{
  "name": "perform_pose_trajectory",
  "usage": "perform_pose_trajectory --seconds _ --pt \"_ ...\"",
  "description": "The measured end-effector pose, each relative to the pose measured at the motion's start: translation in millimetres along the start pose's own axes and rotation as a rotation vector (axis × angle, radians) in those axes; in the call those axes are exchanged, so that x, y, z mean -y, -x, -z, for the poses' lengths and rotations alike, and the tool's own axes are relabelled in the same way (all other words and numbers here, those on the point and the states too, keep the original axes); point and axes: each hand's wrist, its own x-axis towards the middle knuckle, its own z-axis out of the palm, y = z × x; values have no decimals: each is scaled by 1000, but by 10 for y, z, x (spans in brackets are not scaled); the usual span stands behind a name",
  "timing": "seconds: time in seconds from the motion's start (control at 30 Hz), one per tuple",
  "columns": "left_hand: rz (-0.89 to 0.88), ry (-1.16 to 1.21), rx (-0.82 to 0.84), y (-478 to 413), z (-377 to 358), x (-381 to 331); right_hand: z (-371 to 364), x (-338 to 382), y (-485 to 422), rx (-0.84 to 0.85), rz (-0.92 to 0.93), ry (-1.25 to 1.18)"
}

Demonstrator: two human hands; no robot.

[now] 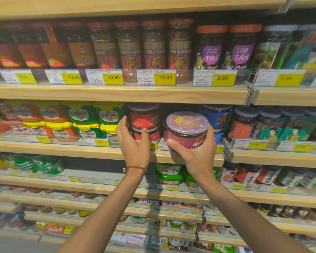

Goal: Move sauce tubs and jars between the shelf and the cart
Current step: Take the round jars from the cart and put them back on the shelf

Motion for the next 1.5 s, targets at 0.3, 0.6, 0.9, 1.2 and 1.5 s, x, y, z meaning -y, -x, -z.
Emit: perform_pose_trajectory --seconds 0.3,0.6,0.9,1.2,1.5 --pt "10 219 560 263 85 -271 -19 46 -82 87 -43 -16" --pt "-67 204 710 85 22 -307 201 1 -304 491 86 102" --pt "-252 -44 484 5 -192 -150 194 -10 -374 272 156 248" --pt "-72 128 462 52 -335 -50 203 -165 -405 307 7 174" --pt "-26 76 253 4 -406 -16 172 -258 -438 202 65 298"
